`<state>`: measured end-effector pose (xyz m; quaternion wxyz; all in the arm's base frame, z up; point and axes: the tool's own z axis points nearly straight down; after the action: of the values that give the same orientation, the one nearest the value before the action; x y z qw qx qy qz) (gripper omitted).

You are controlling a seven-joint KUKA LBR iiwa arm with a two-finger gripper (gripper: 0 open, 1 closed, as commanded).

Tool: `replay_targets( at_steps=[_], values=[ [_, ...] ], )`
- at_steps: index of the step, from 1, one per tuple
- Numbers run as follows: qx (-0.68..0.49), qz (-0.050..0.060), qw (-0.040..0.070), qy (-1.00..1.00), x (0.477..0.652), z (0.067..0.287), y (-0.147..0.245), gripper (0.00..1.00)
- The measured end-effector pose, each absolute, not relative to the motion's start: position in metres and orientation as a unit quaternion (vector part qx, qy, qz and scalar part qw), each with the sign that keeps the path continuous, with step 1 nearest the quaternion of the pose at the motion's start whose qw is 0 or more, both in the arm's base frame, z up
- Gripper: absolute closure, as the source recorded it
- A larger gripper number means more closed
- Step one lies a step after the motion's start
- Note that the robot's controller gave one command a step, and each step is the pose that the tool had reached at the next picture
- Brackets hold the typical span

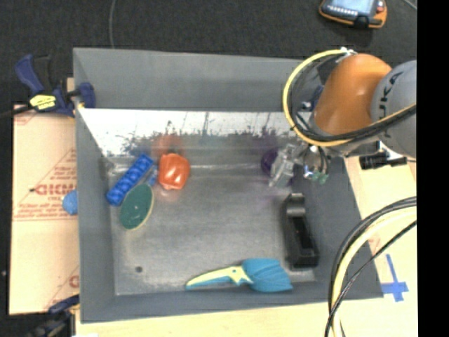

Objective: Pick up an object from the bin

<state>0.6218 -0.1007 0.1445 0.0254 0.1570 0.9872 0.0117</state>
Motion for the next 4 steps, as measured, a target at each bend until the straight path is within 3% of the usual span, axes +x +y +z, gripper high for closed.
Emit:
replay_targets(
  at_steps=[1,2,3,4],
  values=[
    [0.158,0.013,0.024,0.987,0.621,0.141,-0.094,1.0],
    [0.183,0.013,0.024,0.983,0.617,0.112,-0.098,1.0],
    [0.182,0.013,0.025,0.983,0.62,0.12,-0.097,1.0],
    [0.193,0.014,0.029,0.981,0.61,0.127,-0.094,1.0]
  ],
)
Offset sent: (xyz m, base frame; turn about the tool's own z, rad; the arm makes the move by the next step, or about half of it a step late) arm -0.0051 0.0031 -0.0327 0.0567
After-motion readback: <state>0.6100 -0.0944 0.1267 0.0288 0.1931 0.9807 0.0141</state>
